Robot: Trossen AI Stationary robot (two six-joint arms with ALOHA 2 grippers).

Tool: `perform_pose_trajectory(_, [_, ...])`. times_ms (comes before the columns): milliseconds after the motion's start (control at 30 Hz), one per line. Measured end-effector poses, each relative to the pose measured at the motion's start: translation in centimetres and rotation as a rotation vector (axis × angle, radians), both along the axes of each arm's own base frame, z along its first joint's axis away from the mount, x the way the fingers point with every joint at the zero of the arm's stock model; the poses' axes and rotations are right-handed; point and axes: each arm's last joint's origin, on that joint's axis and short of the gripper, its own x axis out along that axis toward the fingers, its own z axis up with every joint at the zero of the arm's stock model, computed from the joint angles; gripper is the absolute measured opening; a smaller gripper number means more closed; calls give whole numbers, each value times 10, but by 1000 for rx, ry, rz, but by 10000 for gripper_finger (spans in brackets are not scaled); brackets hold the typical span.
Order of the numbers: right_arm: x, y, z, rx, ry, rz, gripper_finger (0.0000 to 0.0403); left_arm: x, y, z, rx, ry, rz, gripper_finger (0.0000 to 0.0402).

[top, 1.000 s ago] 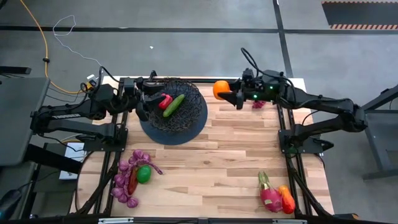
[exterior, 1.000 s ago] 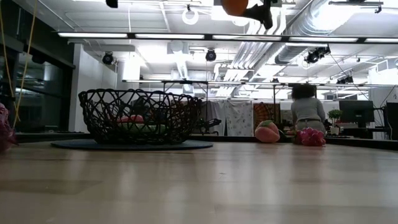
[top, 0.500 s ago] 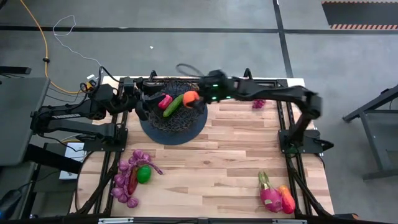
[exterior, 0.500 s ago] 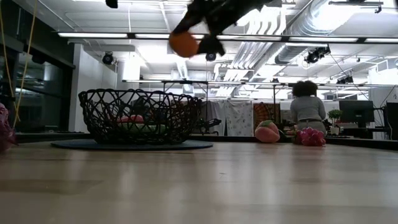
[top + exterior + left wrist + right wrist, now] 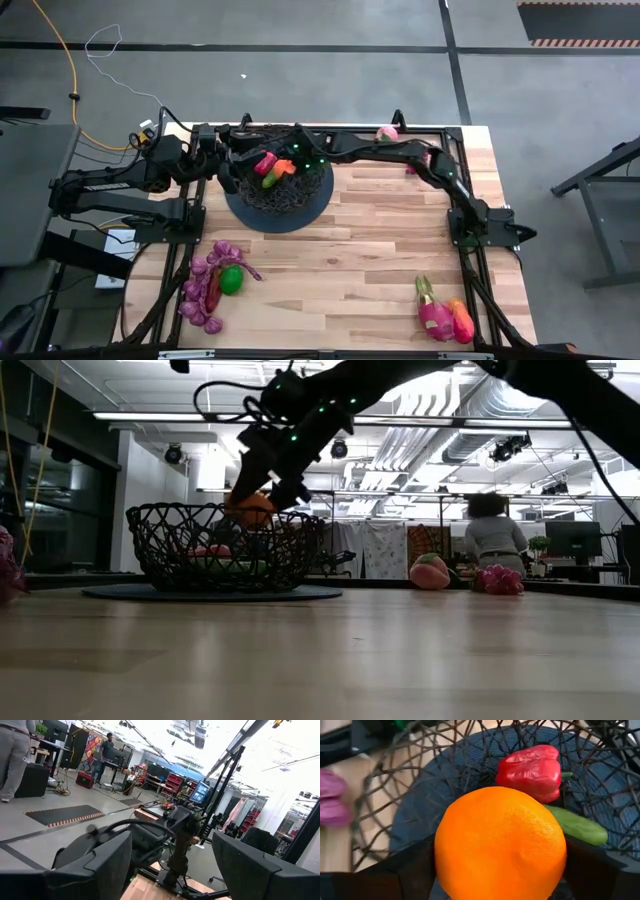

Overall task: Build produce basket
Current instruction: Put the orange into the black wire basket, then put the green lime into the black wire basket

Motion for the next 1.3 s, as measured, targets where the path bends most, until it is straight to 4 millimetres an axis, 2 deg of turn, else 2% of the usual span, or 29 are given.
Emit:
perform_pose_trajectory(133, [4, -7, -8, -6, 52, -96, 358, 0, 0, 0, 0, 0, 0, 266])
perform_pose_trajectory(233, [4, -11, -17, -34, 98, -117, 360, 0, 0, 0, 0, 0, 0, 266])
perform_pose_trajectory(433, [-1, -17, -25, -42, 136, -161, 361, 0, 0, 0, 0, 0, 0, 266])
perform_pose_trajectory(700, [-1, -18, -25, -31, 127, -160, 363, 0, 0, 0, 0, 0, 0, 266])
perform_pose_trajectory(867, [-2, -18, -25, -8, 132, -176, 392, 0, 0, 0, 0, 0, 0, 266])
perform_pose_trajectory(1000, [-3, -19, -26, -17, 147, -186, 395, 0, 0, 0, 0, 0, 0, 266])
perform_pose_trajectory(1167, [-4, -22, -22, -31, 148, -181, 399, 0, 0, 0, 0, 0, -1, 266])
perform_pose_trajectory(1300, [-8, -31, 2, -41, 146, -182, 398, 0, 0, 0, 1, 0, -2, 266])
